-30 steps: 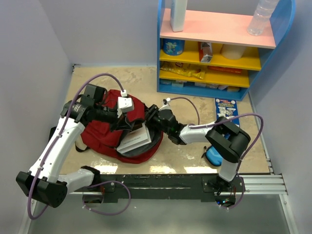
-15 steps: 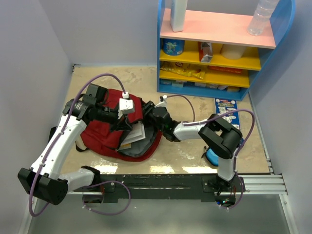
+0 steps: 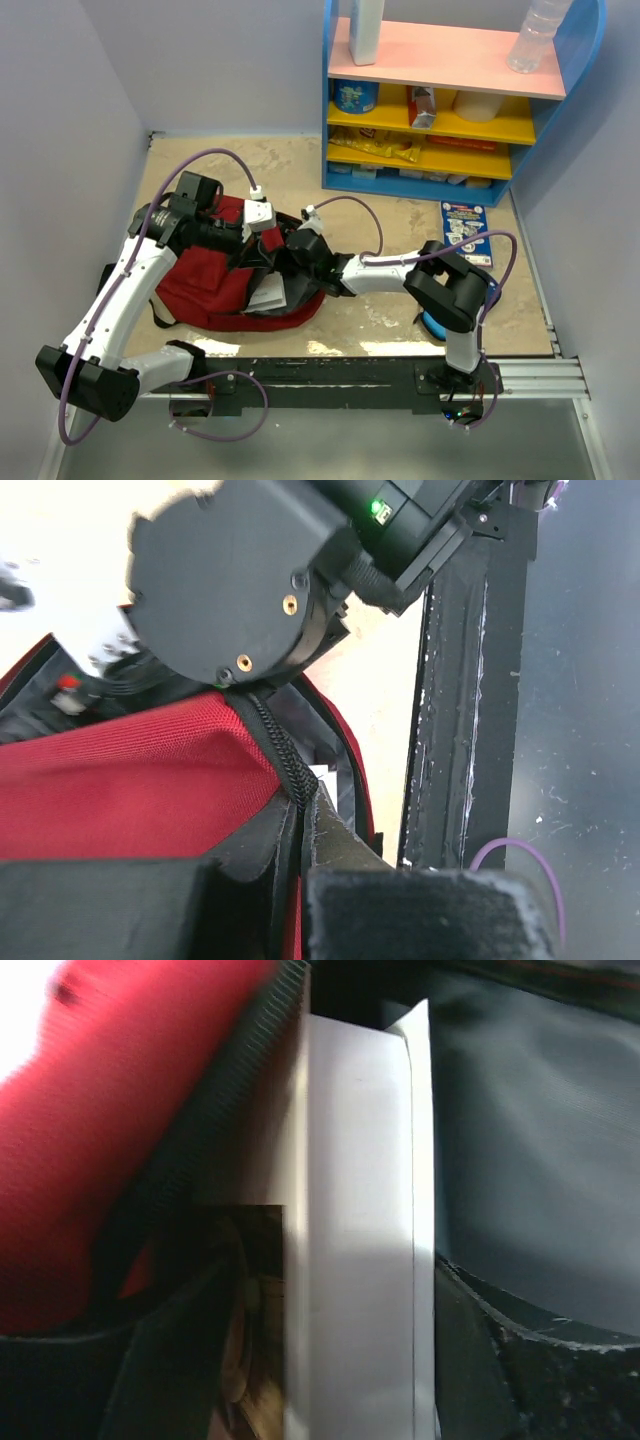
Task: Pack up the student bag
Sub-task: Place the book in the student bag.
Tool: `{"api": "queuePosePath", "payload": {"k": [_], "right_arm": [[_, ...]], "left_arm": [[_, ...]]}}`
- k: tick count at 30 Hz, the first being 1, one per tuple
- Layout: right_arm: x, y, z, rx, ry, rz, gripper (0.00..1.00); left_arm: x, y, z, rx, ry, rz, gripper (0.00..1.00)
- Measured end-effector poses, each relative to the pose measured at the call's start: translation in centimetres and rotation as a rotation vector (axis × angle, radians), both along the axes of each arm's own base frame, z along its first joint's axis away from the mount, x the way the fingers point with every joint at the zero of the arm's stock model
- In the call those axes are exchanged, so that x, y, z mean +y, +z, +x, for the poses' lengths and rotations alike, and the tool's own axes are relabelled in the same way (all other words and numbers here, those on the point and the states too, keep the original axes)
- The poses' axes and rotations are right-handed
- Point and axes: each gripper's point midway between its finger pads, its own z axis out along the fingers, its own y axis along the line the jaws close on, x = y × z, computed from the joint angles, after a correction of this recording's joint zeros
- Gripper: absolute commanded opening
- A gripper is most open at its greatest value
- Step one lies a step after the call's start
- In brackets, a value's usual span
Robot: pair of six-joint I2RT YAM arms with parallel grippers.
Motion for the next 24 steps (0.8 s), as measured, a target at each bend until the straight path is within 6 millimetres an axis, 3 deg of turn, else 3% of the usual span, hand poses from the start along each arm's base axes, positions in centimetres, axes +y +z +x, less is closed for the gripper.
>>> {"api": "queuePosePath", "payload": {"k": [3, 8, 14, 19, 20, 24], "right_arm": [[-1.3, -2.2, -0.7, 0.025, 0.014, -0.07, 0.78], [-2.6, -1.9, -1.2, 0.002, 0.054, -0.154, 0.8], [-5.0, -1.2, -2.1, -0.03, 0.08, -0.259, 0.72], [-7.7, -0.6, -2.8, -0.05, 0.059, -0.307, 0.52], [-8.1, -0.5, -2.9, -0.056, 0.052, -0.311, 0.41], [-9.5, -0.5, -2.8, -0.069, 0.025, -0.352, 0.2]], "left_arm": [[0.0, 0.0, 0.1, 0.0, 0.002, -0.001, 0.0], [-0.1, 0.1, 0.1, -0.002, 0.004, -0.004, 0.0], [0.0, 0.2, 0.1, -0.01, 0.008, 0.0, 0.0], [0.1, 0.2, 0.1, -0.015, 0.01, 0.001, 0.0], [0.1, 0.2, 0.1, -0.016, 0.01, 0.002, 0.0], [0.1, 0.2, 0.2, -0.017, 0.012, 0.005, 0.0]]}}
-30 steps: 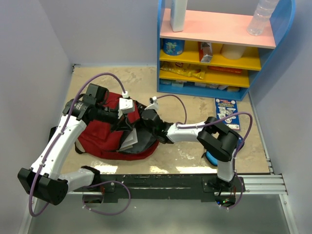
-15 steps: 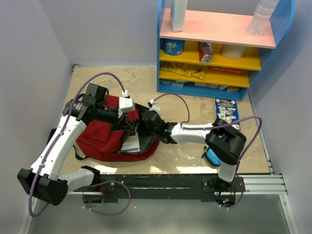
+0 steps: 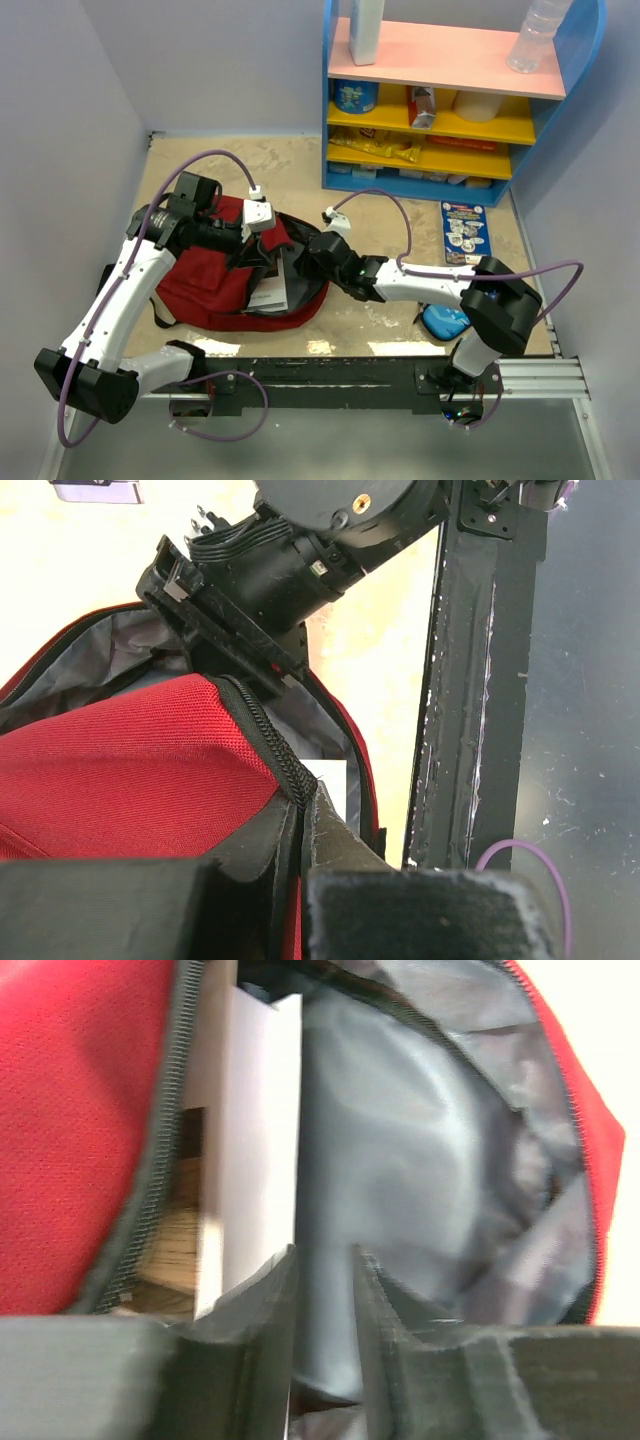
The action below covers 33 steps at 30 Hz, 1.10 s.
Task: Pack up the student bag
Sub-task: Place the book in the student bag.
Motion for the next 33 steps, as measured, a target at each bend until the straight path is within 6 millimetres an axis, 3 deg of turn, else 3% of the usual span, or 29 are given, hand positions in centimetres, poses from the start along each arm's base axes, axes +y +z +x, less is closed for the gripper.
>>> {"api": "queuePosePath", "payload": {"k": [6, 10, 13, 17, 21, 24, 28, 31, 33], "right_arm": [[-0.5, -2.2, 0.5, 0.015, -0.014, -0.075, 0.06], [0.9, -3.5, 1.0, 0.03, 0.0, -0.092, 0.02], [2.3, -2.9, 0.7, 0.026, 0.029, -0.065, 0.02], [4.8, -0.6, 0.0, -0.004, 0.082, -0.003, 0.15], [4.8, -0.6, -0.2, -0.003, 0.101, -0.009, 0.32], [4.5, -1.0, -0.2, 0.004, 0.104, -0.027, 0.24], [3.3, -1.4, -0.5, 0.004, 0.079, -0.042, 0.07], [2.1, -1.7, -1.0, 0.007, 0.061, -0.05, 0.01], [2.4, -1.5, -1.1, 0.004, 0.065, -0.04, 0.01]], "left_arm": [[0.0, 0.0, 0.0, 0.0, 0.0, 0.0, 0.0], [0.0, 0.0, 0.0, 0.0, 0.0, 0.0, 0.0], [0.0, 0.0, 0.0, 0.0, 0.0, 0.0, 0.0], [0.0, 0.0, 0.0, 0.0, 0.0, 0.0, 0.0], [0.0, 0.0, 0.0, 0.0, 0.0, 0.0, 0.0], [0.0, 0.0, 0.0, -0.001, 0.0, 0.0, 0.0], [0.0, 0.0, 0.0, -0.001, 0.0, 0.0, 0.0], [0.0, 0.0, 0.0, -0.002, 0.0, 0.001, 0.0], [0.0, 0.0, 0.0, -0.002, 0.0, 0.001, 0.0]]}}
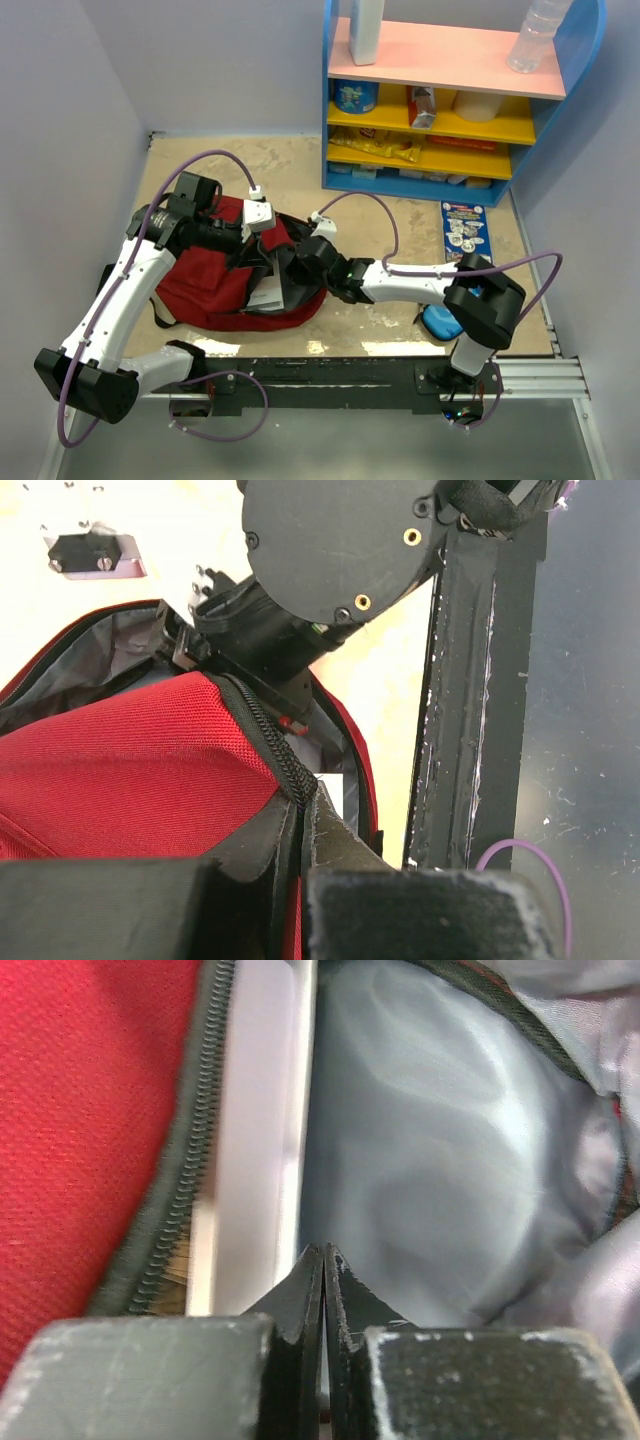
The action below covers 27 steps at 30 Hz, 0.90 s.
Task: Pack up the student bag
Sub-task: Place the book in the student bag, then pick up the book from the center of the board.
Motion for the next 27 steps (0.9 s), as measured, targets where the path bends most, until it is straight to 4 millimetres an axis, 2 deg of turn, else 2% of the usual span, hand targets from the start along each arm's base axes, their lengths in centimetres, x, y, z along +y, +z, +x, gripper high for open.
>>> {"api": "queuePosePath", "payload": {"k": [3, 6, 7, 9, 10, 12, 13, 15, 17, 19, 22, 25, 27], "right_arm": [[1.4, 0.5, -0.4, -0.012, 0.031, 0.047, 0.05], [3.1, 0.5, -1.2, -0.015, 0.084, 0.074, 0.17], [3.2, 0.6, -1.3, -0.017, 0.089, 0.075, 0.34], [2.8, 0.6, -0.8, -0.026, 0.084, 0.063, 0.51], [2.3, 0.8, -0.5, -0.028, 0.078, 0.052, 0.67], [0.6, 1.7, 0.6, -0.029, 0.047, 0.047, 0.85], [-0.8, 2.5, 1.3, -0.032, 0.022, 0.055, 0.99], [-4.7, 5.1, 3.7, -0.054, -0.058, 0.104, 0.99], [-9.6, 8.0, 6.4, -0.099, -0.173, 0.13, 0.99], [-15.5, 11.1, 9.1, -0.16, -0.326, 0.124, 0.99], [-22.4, 14.5, 11.6, -0.214, -0.506, 0.072, 0.99], [-29.1, 15.1, 13.7, -0.208, -0.659, -0.008, 0.99], [-34.4, 13.7, 14.6, -0.162, -0.775, -0.088, 0.99]], "left_arm": [[0.0, 0.0, 0.0, 0.0, 0.0, 0.0, 0.0], [0.0, 0.0, 0.0, 0.0, 0.0, 0.0, 0.0], [0.0, 0.0, 0.0, 0.001, 0.001, 0.002, 0.0], [0.1, 0.0, 0.0, 0.002, 0.002, 0.004, 0.0], [0.1, -0.1, 0.0, 0.0, 0.002, 0.006, 0.0], [0.1, -0.1, 0.0, -0.005, 0.0, 0.007, 0.0], [0.1, -0.1, 0.0, -0.006, -0.001, 0.007, 0.0], [0.1, -0.1, 0.1, -0.007, -0.001, 0.008, 0.0], [0.1, -0.1, 0.1, -0.007, -0.001, 0.008, 0.0], [0.1, -0.1, 0.1, -0.009, -0.002, 0.008, 0.0], [0.1, -0.1, 0.1, -0.01, -0.003, 0.008, 0.0], [0.1, -0.1, 0.1, -0.016, -0.007, 0.009, 0.0], [0.1, -0.1, 0.1, -0.023, -0.011, 0.01, 0.0]]}}
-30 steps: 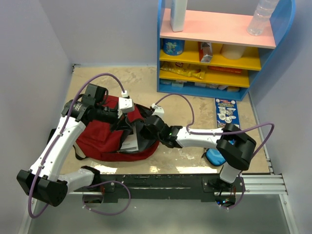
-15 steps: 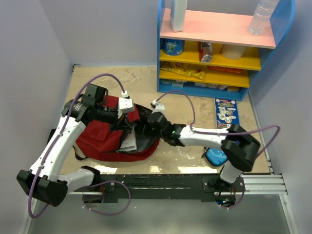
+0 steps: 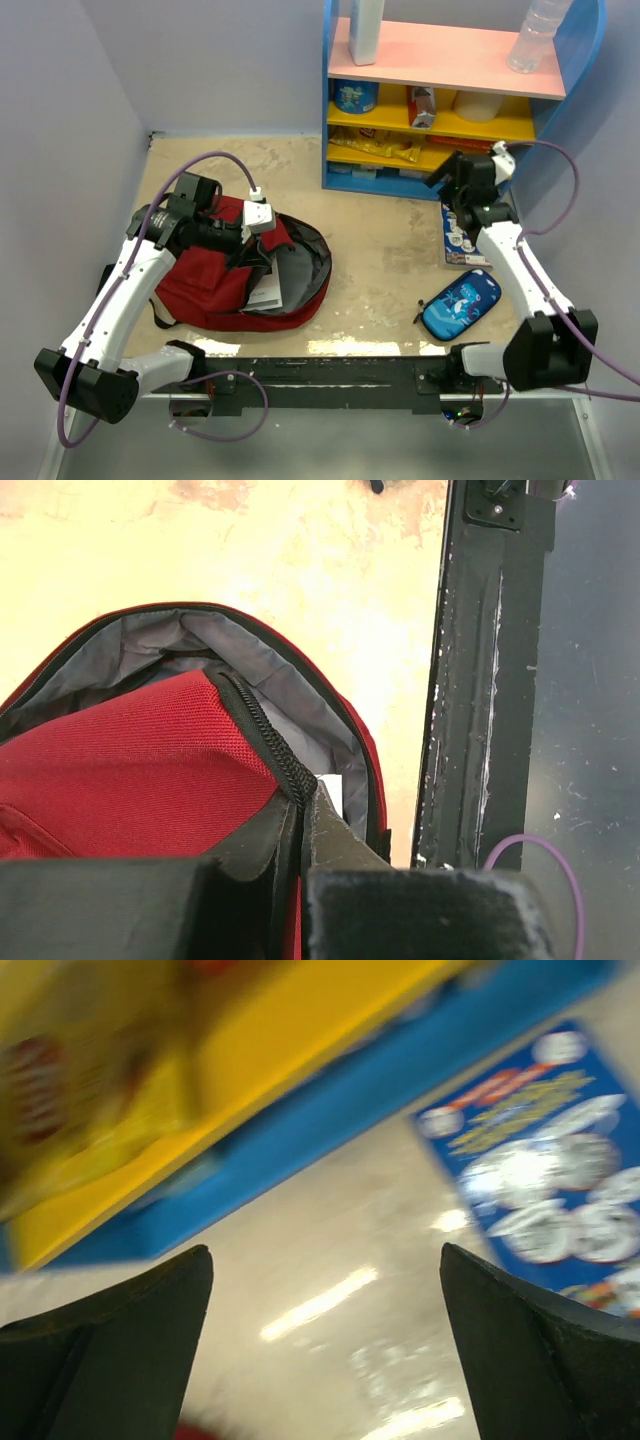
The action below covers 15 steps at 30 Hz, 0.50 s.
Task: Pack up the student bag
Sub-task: Pick up the book from the center of the board.
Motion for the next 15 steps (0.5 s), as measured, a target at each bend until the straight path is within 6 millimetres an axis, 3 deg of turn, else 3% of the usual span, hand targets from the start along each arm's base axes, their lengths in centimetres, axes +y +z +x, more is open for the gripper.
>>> {"api": "queuePosePath", "payload": {"k": [3, 5, 10, 15], "right_arm": [[-6.1, -3.6, 0.2, 0.147, -0.144, -0.066, 0.99], [-8.0, -6.3, -0.2, 0.249, -0.182, -0.109, 0.99], [-8.3, -11.4, -0.9, 0.433, -0.153, -0.181, 0.99], [-8.8, -14.4, -1.2, 0.553, -0.141, -0.246, 0.96]], "left_arm": [[0.0, 0.0, 0.1, -0.007, -0.004, -0.001, 0.0], [-0.1, -0.1, 0.2, -0.007, -0.005, -0.003, 0.0], [-0.3, -0.6, 0.4, 0.002, -0.016, -0.006, 0.0], [-0.4, -1.3, 0.4, 0.009, -0.026, -0.008, 0.0]]}}
